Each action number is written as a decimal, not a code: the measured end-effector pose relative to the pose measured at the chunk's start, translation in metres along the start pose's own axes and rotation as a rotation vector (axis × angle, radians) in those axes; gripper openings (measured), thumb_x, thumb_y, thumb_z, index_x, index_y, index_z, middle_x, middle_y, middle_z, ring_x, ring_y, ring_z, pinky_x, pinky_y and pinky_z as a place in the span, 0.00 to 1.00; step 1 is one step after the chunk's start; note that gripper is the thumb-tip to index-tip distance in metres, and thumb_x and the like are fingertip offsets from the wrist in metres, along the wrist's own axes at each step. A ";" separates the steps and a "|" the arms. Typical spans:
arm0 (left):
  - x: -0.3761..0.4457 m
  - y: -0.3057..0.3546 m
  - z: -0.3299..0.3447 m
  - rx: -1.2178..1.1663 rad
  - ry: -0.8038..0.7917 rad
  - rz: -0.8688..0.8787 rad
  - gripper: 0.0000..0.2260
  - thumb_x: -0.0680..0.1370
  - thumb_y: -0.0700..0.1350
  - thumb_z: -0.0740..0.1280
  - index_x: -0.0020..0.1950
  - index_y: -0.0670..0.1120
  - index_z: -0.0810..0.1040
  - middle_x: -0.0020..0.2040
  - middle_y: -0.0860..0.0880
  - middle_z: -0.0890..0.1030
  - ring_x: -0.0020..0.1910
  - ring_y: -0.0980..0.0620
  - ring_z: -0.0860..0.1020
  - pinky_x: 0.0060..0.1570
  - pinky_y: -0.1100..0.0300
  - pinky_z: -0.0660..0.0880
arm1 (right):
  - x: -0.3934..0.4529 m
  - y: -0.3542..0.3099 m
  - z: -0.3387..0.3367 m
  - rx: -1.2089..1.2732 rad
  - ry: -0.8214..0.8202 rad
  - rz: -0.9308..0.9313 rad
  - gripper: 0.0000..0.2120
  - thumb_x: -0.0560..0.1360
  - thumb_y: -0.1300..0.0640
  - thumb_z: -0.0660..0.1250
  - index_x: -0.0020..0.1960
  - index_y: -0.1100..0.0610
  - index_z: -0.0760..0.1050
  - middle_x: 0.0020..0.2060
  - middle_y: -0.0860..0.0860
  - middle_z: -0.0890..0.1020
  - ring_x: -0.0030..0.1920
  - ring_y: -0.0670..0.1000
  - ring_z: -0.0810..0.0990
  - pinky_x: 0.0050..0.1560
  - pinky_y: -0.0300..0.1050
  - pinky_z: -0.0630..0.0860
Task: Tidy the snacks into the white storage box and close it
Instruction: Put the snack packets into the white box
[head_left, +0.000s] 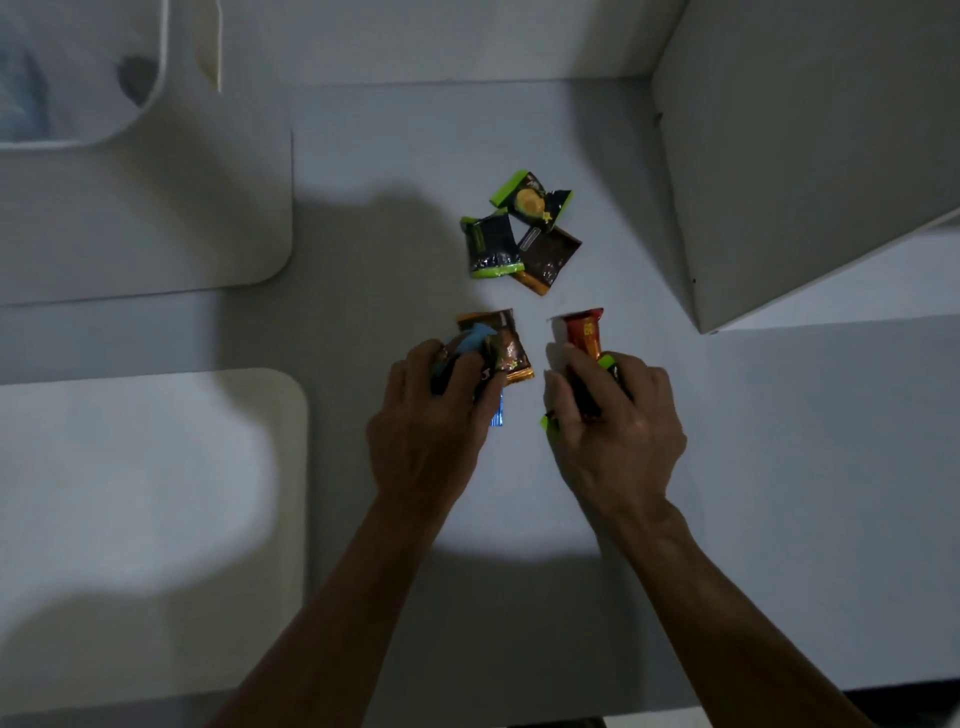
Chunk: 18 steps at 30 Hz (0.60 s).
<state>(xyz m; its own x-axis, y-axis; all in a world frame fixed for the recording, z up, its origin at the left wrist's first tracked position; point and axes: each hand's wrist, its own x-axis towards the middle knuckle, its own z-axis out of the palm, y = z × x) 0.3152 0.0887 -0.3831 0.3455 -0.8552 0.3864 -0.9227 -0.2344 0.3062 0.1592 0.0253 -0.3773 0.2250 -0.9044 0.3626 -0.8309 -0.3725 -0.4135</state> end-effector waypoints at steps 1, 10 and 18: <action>0.001 -0.002 0.000 -0.050 0.021 -0.011 0.13 0.78 0.53 0.68 0.57 0.47 0.74 0.54 0.41 0.80 0.46 0.46 0.80 0.34 0.57 0.79 | 0.001 -0.001 0.000 0.029 -0.002 0.015 0.14 0.76 0.47 0.69 0.58 0.51 0.82 0.48 0.53 0.84 0.47 0.53 0.78 0.40 0.37 0.67; 0.019 -0.002 -0.044 -0.383 0.022 -0.225 0.15 0.75 0.53 0.69 0.54 0.42 0.78 0.53 0.41 0.76 0.43 0.50 0.78 0.35 0.56 0.81 | 0.026 -0.022 -0.031 0.242 -0.084 0.064 0.15 0.73 0.52 0.73 0.59 0.53 0.82 0.45 0.53 0.82 0.42 0.52 0.78 0.34 0.47 0.77; 0.091 -0.023 -0.178 -0.461 0.318 -0.279 0.09 0.73 0.45 0.76 0.49 0.43 0.81 0.48 0.45 0.77 0.45 0.55 0.77 0.46 0.75 0.70 | 0.100 -0.152 -0.082 0.461 0.011 -0.005 0.14 0.72 0.53 0.75 0.58 0.49 0.82 0.45 0.50 0.81 0.43 0.52 0.81 0.38 0.48 0.78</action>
<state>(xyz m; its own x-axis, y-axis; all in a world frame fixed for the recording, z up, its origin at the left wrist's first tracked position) 0.3986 0.0988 -0.1998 0.6622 -0.5944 0.4563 -0.6463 -0.1448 0.7493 0.2662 0.0084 -0.2091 0.2209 -0.9010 0.3735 -0.5162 -0.4329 -0.7390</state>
